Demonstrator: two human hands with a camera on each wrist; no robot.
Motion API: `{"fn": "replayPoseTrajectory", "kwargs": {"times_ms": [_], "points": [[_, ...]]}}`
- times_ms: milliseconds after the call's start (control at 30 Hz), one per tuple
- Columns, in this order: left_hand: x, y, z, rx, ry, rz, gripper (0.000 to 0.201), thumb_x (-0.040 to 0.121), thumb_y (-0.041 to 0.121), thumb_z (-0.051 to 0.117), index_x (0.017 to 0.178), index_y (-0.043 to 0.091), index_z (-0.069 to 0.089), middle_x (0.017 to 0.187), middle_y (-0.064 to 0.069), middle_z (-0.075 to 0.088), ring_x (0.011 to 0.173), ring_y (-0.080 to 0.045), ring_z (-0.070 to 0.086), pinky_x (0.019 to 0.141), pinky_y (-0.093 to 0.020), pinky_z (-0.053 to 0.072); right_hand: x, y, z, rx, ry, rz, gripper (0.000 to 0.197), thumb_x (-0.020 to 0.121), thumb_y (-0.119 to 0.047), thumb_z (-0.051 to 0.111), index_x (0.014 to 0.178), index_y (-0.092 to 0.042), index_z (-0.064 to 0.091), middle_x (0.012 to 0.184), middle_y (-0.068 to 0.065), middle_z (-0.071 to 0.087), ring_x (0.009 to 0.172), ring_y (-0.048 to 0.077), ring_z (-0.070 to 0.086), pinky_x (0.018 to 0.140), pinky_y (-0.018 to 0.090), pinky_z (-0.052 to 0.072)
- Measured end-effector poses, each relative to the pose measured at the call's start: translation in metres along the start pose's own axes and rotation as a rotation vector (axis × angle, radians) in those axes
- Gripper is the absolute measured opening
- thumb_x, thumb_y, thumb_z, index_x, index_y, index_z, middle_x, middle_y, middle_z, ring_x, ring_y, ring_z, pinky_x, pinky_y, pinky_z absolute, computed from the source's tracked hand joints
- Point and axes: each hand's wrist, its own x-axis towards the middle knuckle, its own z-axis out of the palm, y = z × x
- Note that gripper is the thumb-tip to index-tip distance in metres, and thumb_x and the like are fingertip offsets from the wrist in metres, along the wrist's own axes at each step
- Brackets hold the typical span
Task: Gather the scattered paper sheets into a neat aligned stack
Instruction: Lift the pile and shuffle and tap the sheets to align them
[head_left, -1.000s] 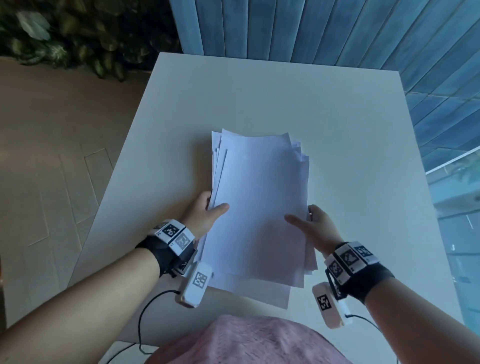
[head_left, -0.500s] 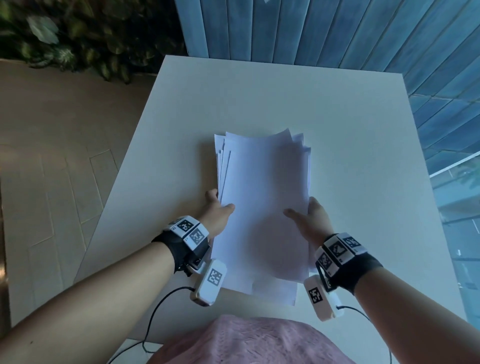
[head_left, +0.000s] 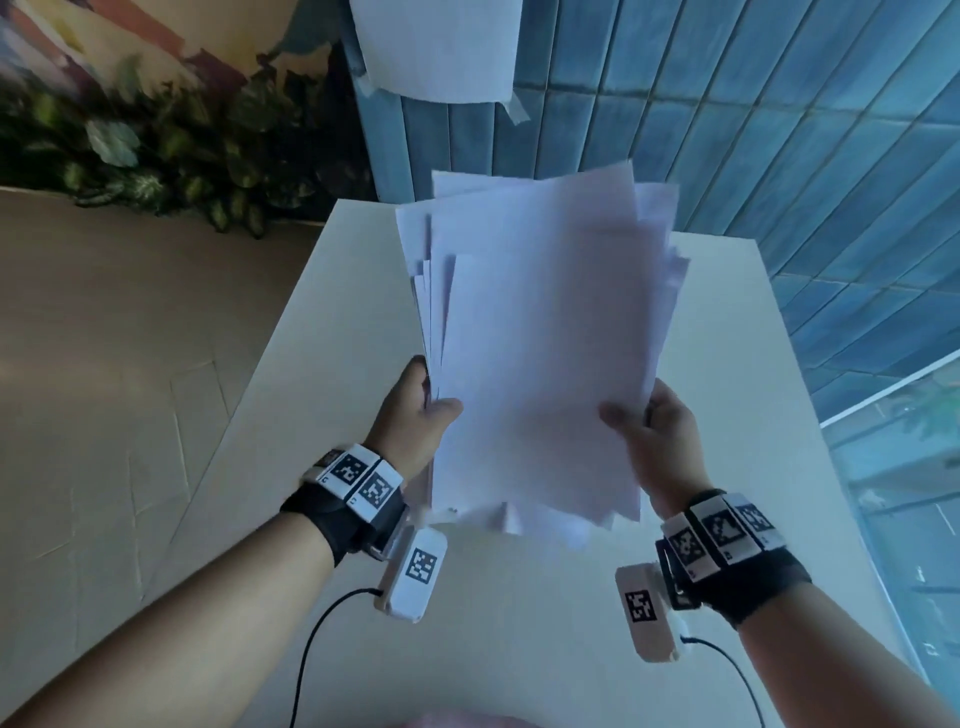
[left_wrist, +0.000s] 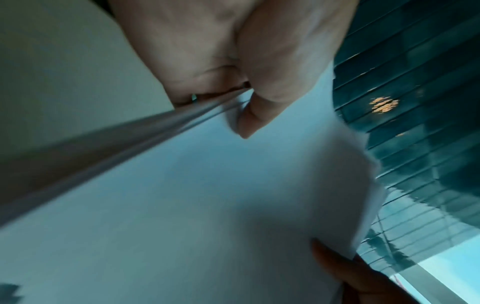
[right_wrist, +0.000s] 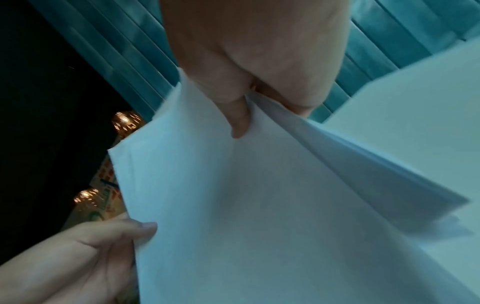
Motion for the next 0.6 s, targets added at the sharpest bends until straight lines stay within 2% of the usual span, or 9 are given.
{"fn": "replayPoseTrajectory", "kwargs": {"times_ms": [100, 167, 200, 267, 300, 367, 433, 500, 600], "points": [[0.005, 0.034, -0.009, -0.036, 0.057, 0.163, 0.033, 0.078, 0.013, 0.066, 0.110, 0.012, 0.058, 0.104, -0.012, 0.068, 0.101, -0.024, 0.064, 0.090, -0.035, 0.051, 0.005, -0.030, -0.008, 0.056, 0.030, -0.164, 0.016, 0.083, -0.009, 0.065, 0.094, -0.001, 0.057, 0.092, 0.027, 0.065, 0.077, 0.036, 0.059, 0.071, 0.045, 0.052], [0.006, 0.051, -0.012, -0.084, 0.131, 0.235, 0.031, 0.085, 0.013, 0.068, 0.112, 0.001, 0.058, 0.094, -0.018, 0.065, 0.100, -0.022, 0.065, 0.088, -0.027, 0.047, 0.002, -0.048, -0.009, 0.109, 0.022, -0.251, 0.012, 0.085, -0.008, 0.064, 0.095, -0.008, 0.058, 0.094, 0.022, 0.066, 0.081, 0.031, 0.061, 0.075, 0.047, 0.053], [0.006, 0.056, -0.013, -0.120, 0.165, 0.240, 0.030, 0.087, 0.012, 0.067, 0.110, -0.004, 0.058, 0.089, -0.018, 0.064, 0.098, -0.023, 0.065, 0.087, -0.025, 0.046, 0.000, -0.053, -0.009, 0.127, 0.019, -0.289, 0.013, 0.085, -0.007, 0.063, 0.095, -0.016, 0.060, 0.093, 0.016, 0.068, 0.082, 0.024, 0.062, 0.076, 0.043, 0.053], [0.005, 0.061, -0.015, -0.164, 0.204, 0.250, 0.023, 0.087, 0.016, 0.069, 0.100, 0.000, 0.059, 0.084, -0.007, 0.066, 0.092, -0.020, 0.067, 0.089, -0.031, 0.050, -0.003, -0.058, -0.010, 0.165, 0.008, -0.334, 0.022, 0.086, -0.005, 0.064, 0.098, -0.023, 0.061, 0.093, 0.001, 0.070, 0.084, 0.012, 0.064, 0.075, 0.026, 0.054], [0.004, 0.061, -0.016, -0.164, 0.208, 0.253, 0.024, 0.084, 0.019, 0.071, 0.097, 0.003, 0.059, 0.085, -0.005, 0.067, 0.090, -0.018, 0.067, 0.091, -0.034, 0.050, -0.004, -0.058, -0.011, 0.177, -0.001, -0.341, 0.026, 0.086, -0.001, 0.066, 0.101, -0.022, 0.062, 0.093, -0.002, 0.070, 0.084, 0.006, 0.065, 0.075, 0.019, 0.053], [0.000, 0.060, -0.017, -0.170, 0.181, 0.279, 0.037, 0.078, 0.021, 0.073, 0.110, 0.007, 0.060, 0.101, -0.005, 0.070, 0.100, -0.013, 0.066, 0.094, -0.029, 0.051, -0.006, -0.057, -0.013, 0.159, 0.008, -0.330, 0.023, 0.082, 0.002, 0.070, 0.099, -0.014, 0.066, 0.089, -0.006, 0.072, 0.079, -0.001, 0.067, 0.071, 0.012, 0.050], [-0.005, 0.054, -0.015, -0.184, 0.148, 0.293, 0.042, 0.076, 0.020, 0.071, 0.116, 0.020, 0.058, 0.112, 0.000, 0.069, 0.106, -0.009, 0.064, 0.093, -0.023, 0.050, -0.007, -0.053, -0.011, 0.163, 0.022, -0.292, 0.021, 0.079, 0.002, 0.072, 0.090, -0.015, 0.069, 0.080, -0.010, 0.073, 0.075, 0.002, 0.068, 0.069, 0.016, 0.051], [-0.011, 0.048, -0.012, -0.157, 0.150, 0.281, 0.037, 0.077, 0.022, 0.068, 0.112, 0.027, 0.057, 0.110, 0.002, 0.068, 0.104, -0.008, 0.065, 0.090, -0.020, 0.048, -0.009, -0.046, -0.007, 0.166, 0.022, -0.249, 0.017, 0.079, 0.002, 0.072, 0.085, -0.014, 0.068, 0.077, -0.007, 0.073, 0.071, 0.005, 0.067, 0.067, 0.024, 0.052], [-0.015, 0.042, -0.008, -0.159, 0.167, 0.288, 0.035, 0.085, 0.012, 0.068, 0.118, 0.018, 0.056, 0.108, 0.002, 0.067, 0.097, 0.007, 0.063, 0.083, -0.007, 0.045, -0.011, -0.039, -0.003, 0.167, 0.025, -0.221, 0.009, 0.080, 0.000, 0.071, 0.084, -0.007, 0.066, 0.077, 0.002, 0.070, 0.068, 0.009, 0.064, 0.066, 0.034, 0.052]]}}
